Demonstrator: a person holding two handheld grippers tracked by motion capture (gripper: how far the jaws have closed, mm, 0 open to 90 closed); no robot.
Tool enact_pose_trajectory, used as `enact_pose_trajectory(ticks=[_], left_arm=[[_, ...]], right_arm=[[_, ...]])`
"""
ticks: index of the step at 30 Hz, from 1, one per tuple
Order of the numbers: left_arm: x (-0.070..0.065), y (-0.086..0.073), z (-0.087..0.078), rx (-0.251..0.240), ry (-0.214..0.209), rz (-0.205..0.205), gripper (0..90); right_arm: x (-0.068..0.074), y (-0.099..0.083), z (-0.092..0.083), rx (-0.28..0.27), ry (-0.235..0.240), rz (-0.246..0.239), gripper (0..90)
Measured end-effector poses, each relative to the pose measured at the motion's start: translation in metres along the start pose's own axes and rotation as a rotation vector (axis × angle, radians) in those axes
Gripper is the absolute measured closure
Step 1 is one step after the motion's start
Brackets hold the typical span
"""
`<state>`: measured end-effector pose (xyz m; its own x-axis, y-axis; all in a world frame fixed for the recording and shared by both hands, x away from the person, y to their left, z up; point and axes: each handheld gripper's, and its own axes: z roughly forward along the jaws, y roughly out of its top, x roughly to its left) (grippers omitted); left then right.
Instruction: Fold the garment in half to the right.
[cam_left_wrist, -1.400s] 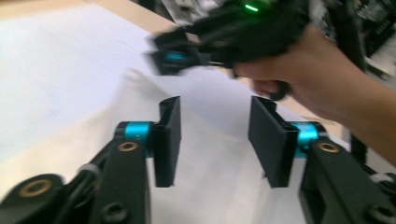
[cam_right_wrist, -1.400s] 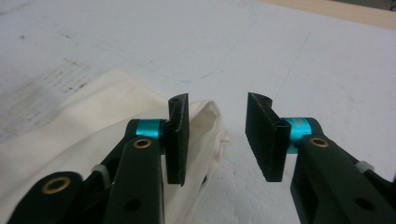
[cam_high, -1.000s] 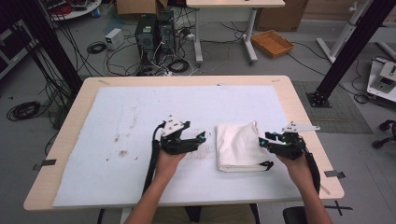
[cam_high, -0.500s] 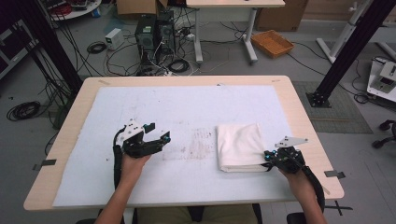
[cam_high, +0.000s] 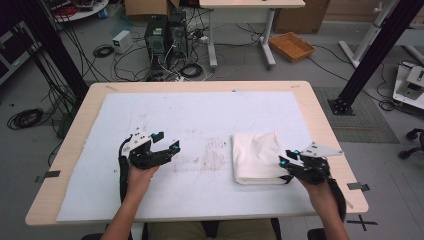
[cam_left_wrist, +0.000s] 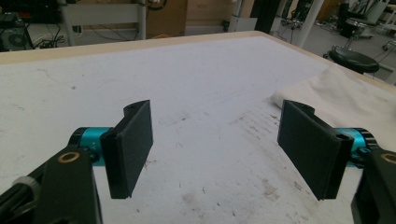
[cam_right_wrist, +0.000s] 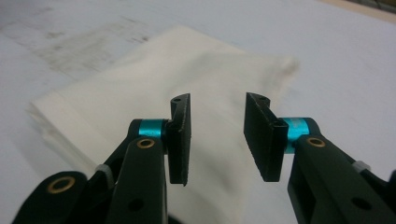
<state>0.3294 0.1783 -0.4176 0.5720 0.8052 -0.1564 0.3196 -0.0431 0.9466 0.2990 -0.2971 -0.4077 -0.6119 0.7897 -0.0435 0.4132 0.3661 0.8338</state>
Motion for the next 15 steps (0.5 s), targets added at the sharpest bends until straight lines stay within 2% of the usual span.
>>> enact_pose_trajectory(ticks=[1, 3, 5, 6, 7, 8, 9, 10, 11, 14, 15], left_arm=[[0.000, 0.000, 0.000, 0.003, 0.000, 0.000, 26.7], [0.000, 0.000, 0.000, 0.007, -0.003, 0.002, 26.7], [-0.001, -0.001, -0.001, 0.004, -0.008, 0.001, 26.7], [-0.001, -0.001, -0.001, 0.004, -0.008, 0.001, 26.7], [-0.002, 0.000, 0.000, 0.004, -0.011, -0.003, 26.6], [-0.002, 0.000, 0.000, 0.004, -0.012, 0.004, 26.6], [-0.003, 0.000, 0.001, 0.006, -0.014, 0.001, 26.6], [-0.002, -0.001, 0.001, 0.010, -0.012, 0.004, 26.7], [-0.002, -0.001, 0.001, 0.011, -0.011, 0.000, 26.7], [-0.002, -0.001, 0.000, 0.009, -0.005, 0.001, 26.7], [-0.002, 0.000, -0.001, 0.008, -0.007, 0.005, 26.7]], right_arm=[[0.005, 0.010, 0.022, 0.023, -0.012, -0.047, 60.0], [-0.001, 0.019, 0.046, 0.050, -0.011, -0.037, 62.9], [-0.010, 0.021, 0.066, 0.089, -0.057, -0.023, 64.5], [-0.010, 0.021, 0.066, 0.089, -0.057, -0.023, 64.5], [-0.023, 0.016, 0.080, 0.189, -0.091, 0.018, 64.1], [-0.023, 0.016, 0.080, 0.189, -0.091, 0.018, 64.1], [-0.030, 0.012, 0.080, 0.180, -0.068, 0.066, 64.1], [-0.036, 0.010, 0.073, 0.185, -0.052, 0.129, 64.0], [-0.036, 0.009, 0.069, 0.194, -0.049, 0.141, 63.8], [-0.036, 0.007, 0.061, 0.171, -0.032, 0.140, 62.0], [-0.033, 0.009, 0.049, 0.110, -0.029, 0.113, 57.3]])
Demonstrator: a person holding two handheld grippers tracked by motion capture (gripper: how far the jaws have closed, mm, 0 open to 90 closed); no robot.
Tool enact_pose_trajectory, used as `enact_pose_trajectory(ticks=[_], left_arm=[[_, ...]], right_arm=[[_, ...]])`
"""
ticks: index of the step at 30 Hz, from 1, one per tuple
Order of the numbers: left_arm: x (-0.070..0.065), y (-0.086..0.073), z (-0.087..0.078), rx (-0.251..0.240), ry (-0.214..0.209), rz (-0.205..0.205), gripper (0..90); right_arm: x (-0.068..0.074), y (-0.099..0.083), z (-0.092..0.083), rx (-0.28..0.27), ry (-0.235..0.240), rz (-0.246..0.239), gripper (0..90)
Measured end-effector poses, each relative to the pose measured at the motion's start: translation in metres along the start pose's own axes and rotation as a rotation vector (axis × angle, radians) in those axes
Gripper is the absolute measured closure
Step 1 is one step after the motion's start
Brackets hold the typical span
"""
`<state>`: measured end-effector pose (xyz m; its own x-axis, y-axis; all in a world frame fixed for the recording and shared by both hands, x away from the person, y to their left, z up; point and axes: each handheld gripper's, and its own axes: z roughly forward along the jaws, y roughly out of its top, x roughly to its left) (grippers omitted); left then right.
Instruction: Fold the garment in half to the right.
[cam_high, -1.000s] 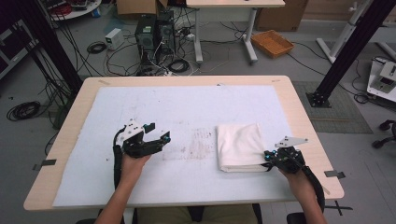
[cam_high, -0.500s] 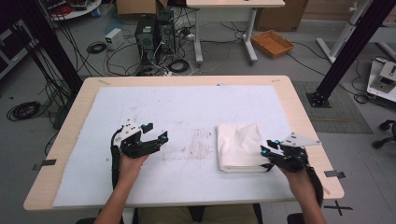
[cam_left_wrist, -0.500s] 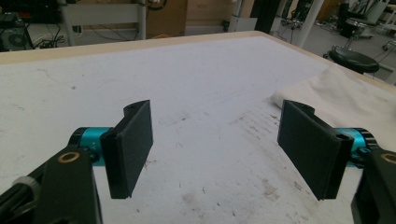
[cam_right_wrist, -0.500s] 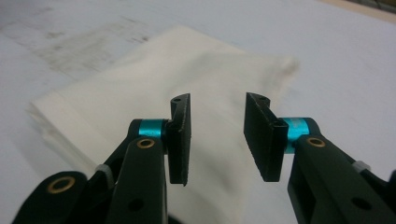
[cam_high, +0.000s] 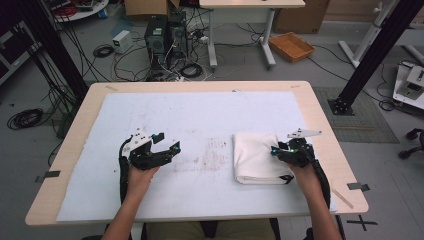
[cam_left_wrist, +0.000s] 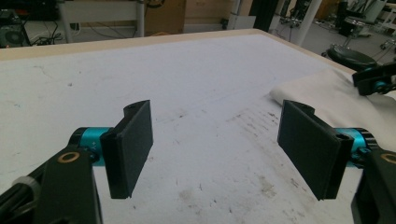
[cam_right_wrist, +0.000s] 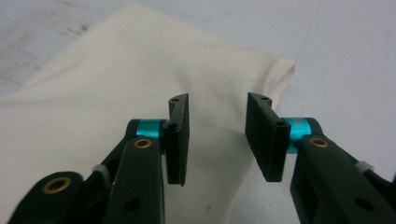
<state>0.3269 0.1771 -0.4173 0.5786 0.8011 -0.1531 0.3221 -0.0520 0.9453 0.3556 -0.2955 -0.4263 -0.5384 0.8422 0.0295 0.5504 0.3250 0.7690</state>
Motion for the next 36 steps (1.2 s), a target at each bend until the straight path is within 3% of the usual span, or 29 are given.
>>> enact_pose_trajectory(ticks=[2, 3, 4, 5, 7, 8, 9, 10, 14, 18, 20, 23, 24, 25, 26, 27, 29, 30, 31, 33, 36], left_arm=[[0.000, 0.000, 0.000, -0.002, 0.000, -0.002, 26.7], [0.000, 0.000, 0.000, -0.004, 0.000, -0.005, 26.7], [0.001, 0.000, 0.001, 0.003, 0.000, -0.003, 26.7], [0.001, -0.001, 0.002, 0.002, 0.002, -0.008, 26.7], [0.002, -0.001, 0.002, 0.006, -0.001, -0.008, 26.7], [0.002, -0.001, 0.002, 0.006, -0.002, -0.009, 26.7], [0.002, -0.001, 0.002, 0.006, -0.002, -0.009, 26.7], [0.002, -0.001, 0.002, 0.006, -0.003, -0.008, 26.7], [0.002, -0.001, 0.002, 0.004, -0.005, -0.009, 26.7], [0.003, -0.001, 0.002, 0.006, -0.002, -0.010, 26.7], [0.003, -0.001, 0.002, 0.007, 0.000, -0.012, 26.7], [0.003, -0.001, 0.001, 0.002, 0.000, -0.015, 26.7], [0.003, -0.001, 0.001, 0.003, 0.002, -0.011, 26.6], [0.003, -0.001, 0.001, 0.000, 0.002, -0.015, 26.7], [0.004, -0.001, 0.001, 0.000, 0.002, -0.016, 26.7], [0.004, -0.001, 0.001, 0.000, 0.002, -0.016, 26.4], [0.005, -0.001, 0.001, -0.001, 0.009, -0.022, 23.6], [0.005, -0.001, 0.001, -0.001, 0.009, -0.022, 22.0], [0.006, -0.001, 0.000, -0.005, 0.004, -0.025, 21.5], [0.008, 0.000, -0.002, -0.012, 0.007, -0.022, 21.4], [0.011, 0.000, -0.005, -0.017, 0.009, -0.016, 21.4]], right_arm=[[0.009, 0.003, -0.012, -0.084, 0.067, -0.008, 51.0], [0.009, 0.003, -0.012, -0.084, 0.067, -0.008, 51.0], [0.032, 0.007, -0.016, -0.103, 0.183, -0.072, 51.1], [0.041, 0.007, -0.016, -0.095, 0.222, -0.108, 55.4], [0.065, 0.007, -0.013, -0.069, 0.330, -0.202, 73.3], [0.075, 0.007, -0.011, -0.051, 0.368, -0.217, 77.4], [0.075, 0.007, -0.011, -0.051, 0.368, -0.217, 77.4], [0.088, 0.006, -0.001, -0.012, 0.398, -0.247, 80.0], [0.100, 0.000, 0.014, 0.079, 0.379, -0.291, 83.1], [0.107, -0.005, 0.016, 0.093, 0.406, -0.316, 82.3], [0.107, -0.005, 0.013, 0.081, 0.435, -0.313, 72.8], [0.088, -0.003, -0.002, -0.003, 0.366, -0.228, 71.7], [0.077, -0.003, -0.007, -0.036, 0.314, -0.192, 71.6], [0.066, -0.005, -0.013, -0.044, 0.218, -0.173, 71.9], [0.056, -0.008, -0.016, -0.023, 0.113, -0.155, 72.0], [0.046, -0.012, -0.018, 0.007, 0.052, -0.129, 71.9], [0.031, -0.022, -0.019, 0.068, -0.028, -0.105, 72.0], [0.031, -0.022, -0.019, 0.068, -0.028, -0.105, 72.0], [0.020, -0.029, -0.020, 0.103, -0.021, -0.081, 70.5], [0.013, -0.033, -0.023, 0.120, 0.008, -0.046, 66.9], [0.010, -0.032, -0.028, 0.156, 0.035, -0.075, 58.5]])
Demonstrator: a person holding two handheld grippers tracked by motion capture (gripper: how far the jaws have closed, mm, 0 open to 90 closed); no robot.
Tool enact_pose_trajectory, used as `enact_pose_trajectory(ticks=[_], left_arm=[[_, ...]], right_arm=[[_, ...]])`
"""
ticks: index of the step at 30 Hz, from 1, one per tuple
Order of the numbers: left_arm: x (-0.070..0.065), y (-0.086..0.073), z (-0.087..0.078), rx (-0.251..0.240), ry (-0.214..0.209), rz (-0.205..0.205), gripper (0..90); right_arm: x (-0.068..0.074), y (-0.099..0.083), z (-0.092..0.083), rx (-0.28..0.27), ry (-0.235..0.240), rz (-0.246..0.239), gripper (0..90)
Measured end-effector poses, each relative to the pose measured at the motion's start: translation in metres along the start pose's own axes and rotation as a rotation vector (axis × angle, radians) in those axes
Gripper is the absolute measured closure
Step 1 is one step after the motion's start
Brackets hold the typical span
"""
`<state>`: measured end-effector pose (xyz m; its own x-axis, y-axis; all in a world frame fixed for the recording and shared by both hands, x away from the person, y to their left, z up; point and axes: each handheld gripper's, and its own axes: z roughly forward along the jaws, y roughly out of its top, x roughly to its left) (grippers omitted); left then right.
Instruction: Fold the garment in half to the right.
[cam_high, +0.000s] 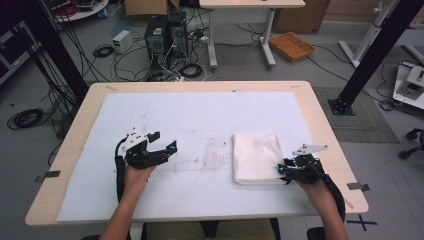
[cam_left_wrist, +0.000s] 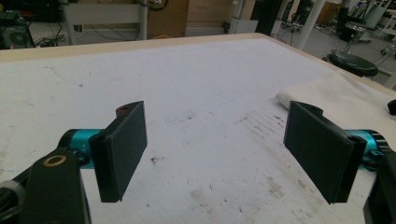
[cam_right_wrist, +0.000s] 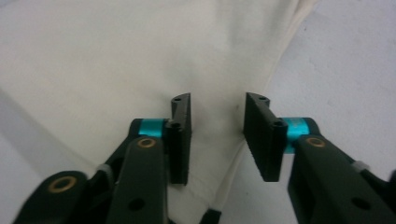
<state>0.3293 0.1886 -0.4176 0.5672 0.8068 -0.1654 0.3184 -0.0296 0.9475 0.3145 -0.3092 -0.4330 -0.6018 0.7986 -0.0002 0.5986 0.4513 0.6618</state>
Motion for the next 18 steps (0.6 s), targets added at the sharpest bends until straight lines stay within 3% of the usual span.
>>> enact_pose_trajectory(ticks=[2, 3, 5, 6, 7, 8, 10, 11, 12, 14, 18], left_arm=[[0.003, 0.000, -0.002, -0.006, -0.001, -0.002, 21.4], [0.006, 0.000, -0.004, -0.016, -0.008, -0.001, 21.4], [0.009, 0.001, -0.005, -0.023, -0.025, 0.002, 21.5], [0.010, 0.001, -0.006, -0.024, -0.028, 0.010, 21.4], [0.012, 0.001, -0.007, -0.029, -0.033, 0.013, 21.5], [0.012, 0.001, -0.007, -0.029, -0.033, 0.013, 21.4], [0.014, 0.001, -0.009, -0.043, -0.046, 0.028, 21.5], [0.014, 0.001, -0.009, -0.043, -0.046, 0.028, 21.5], [0.016, 0.001, -0.011, -0.057, -0.054, 0.050, 21.6], [0.019, 0.001, -0.012, -0.071, -0.046, 0.050, 21.6], [0.024, -0.002, -0.016, -0.073, -0.054, 0.063, 21.6]], right_arm=[[-0.001, 0.001, -0.004, 0.004, 0.037, -0.022, 48.3], [-0.002, 0.002, -0.006, -0.025, 0.059, -0.023, 40.0], [0.000, 0.007, -0.010, -0.132, 0.042, -0.026, 24.1], [0.000, 0.011, -0.011, -0.186, 0.023, -0.031, 20.3], [0.001, 0.016, -0.012, -0.229, 0.011, -0.027, 20.2], [0.001, 0.016, -0.012, -0.229, 0.011, -0.027, 20.2], [0.003, 0.028, -0.013, -0.286, -0.008, -0.043, 20.2], [0.003, 0.028, -0.013, -0.286, -0.008, -0.043, 20.2], [0.004, 0.041, -0.011, -0.290, -0.031, -0.076, 19.8], [0.001, 0.043, -0.008, -0.311, -0.049, -0.062, 19.8], [-0.006, 0.033, -0.008, -0.321, -0.033, -0.009, 19.8]])
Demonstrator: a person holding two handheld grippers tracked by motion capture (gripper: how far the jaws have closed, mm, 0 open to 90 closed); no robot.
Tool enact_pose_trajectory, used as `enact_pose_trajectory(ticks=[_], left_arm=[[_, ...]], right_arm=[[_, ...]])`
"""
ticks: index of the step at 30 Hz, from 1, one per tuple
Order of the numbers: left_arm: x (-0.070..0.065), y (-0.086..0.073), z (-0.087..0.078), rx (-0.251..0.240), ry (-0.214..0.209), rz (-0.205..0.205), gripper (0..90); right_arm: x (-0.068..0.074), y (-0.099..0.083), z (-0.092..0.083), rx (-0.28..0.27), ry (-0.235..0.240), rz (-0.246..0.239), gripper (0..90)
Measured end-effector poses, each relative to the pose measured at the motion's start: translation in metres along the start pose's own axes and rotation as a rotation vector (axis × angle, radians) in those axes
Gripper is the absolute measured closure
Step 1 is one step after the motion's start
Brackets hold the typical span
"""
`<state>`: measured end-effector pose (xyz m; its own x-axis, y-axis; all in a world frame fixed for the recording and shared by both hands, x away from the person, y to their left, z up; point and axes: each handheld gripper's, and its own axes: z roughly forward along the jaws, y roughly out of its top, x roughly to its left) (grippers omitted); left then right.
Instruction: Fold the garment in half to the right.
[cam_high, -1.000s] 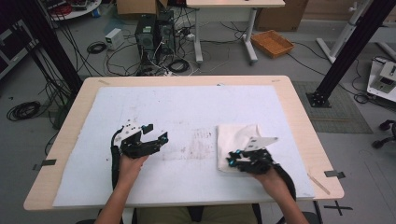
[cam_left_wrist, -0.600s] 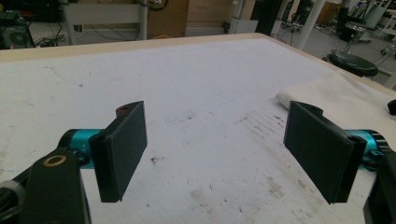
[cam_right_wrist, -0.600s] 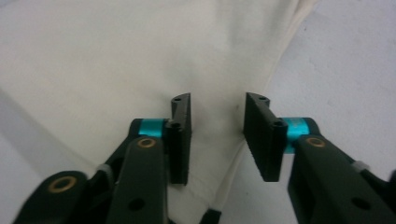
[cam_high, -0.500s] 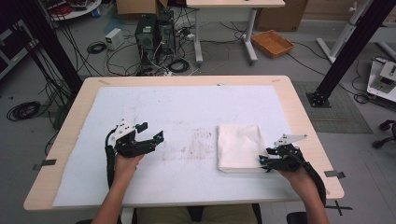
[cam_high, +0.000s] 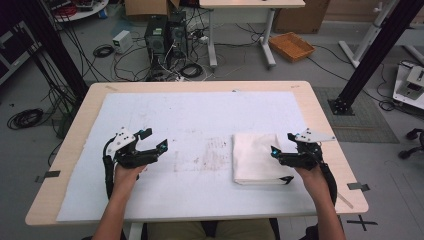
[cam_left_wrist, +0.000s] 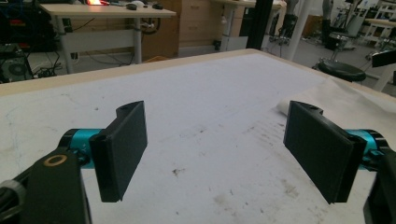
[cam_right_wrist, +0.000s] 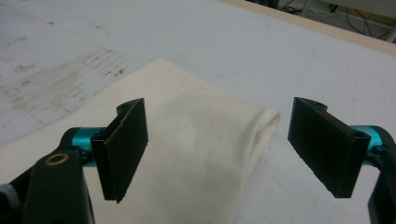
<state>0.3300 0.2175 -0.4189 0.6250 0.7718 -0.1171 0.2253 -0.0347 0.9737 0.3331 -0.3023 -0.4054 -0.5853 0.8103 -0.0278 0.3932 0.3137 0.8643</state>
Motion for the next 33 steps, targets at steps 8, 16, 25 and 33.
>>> enact_pose_trajectory(ticks=[8, 16, 25, 33], left_arm=[[-0.001, -0.002, -0.002, 0.011, -0.020, -0.015, 21.5], [-0.002, -0.006, -0.009, -0.006, -0.027, -0.021, 21.4], [-0.001, -0.007, -0.009, -0.006, -0.022, -0.019, 21.4], [-0.004, -0.008, -0.007, 0.002, -0.042, -0.003, 21.4]], right_arm=[[-0.009, -0.012, -0.014, -0.010, 0.023, 0.029, 19.5], [-0.010, -0.015, -0.014, -0.001, 0.003, 0.023, 19.4], [-0.010, -0.015, -0.014, -0.009, 0.006, 0.021, 18.5], [-0.011, -0.014, -0.020, -0.031, 0.003, 0.027, 18.5]])
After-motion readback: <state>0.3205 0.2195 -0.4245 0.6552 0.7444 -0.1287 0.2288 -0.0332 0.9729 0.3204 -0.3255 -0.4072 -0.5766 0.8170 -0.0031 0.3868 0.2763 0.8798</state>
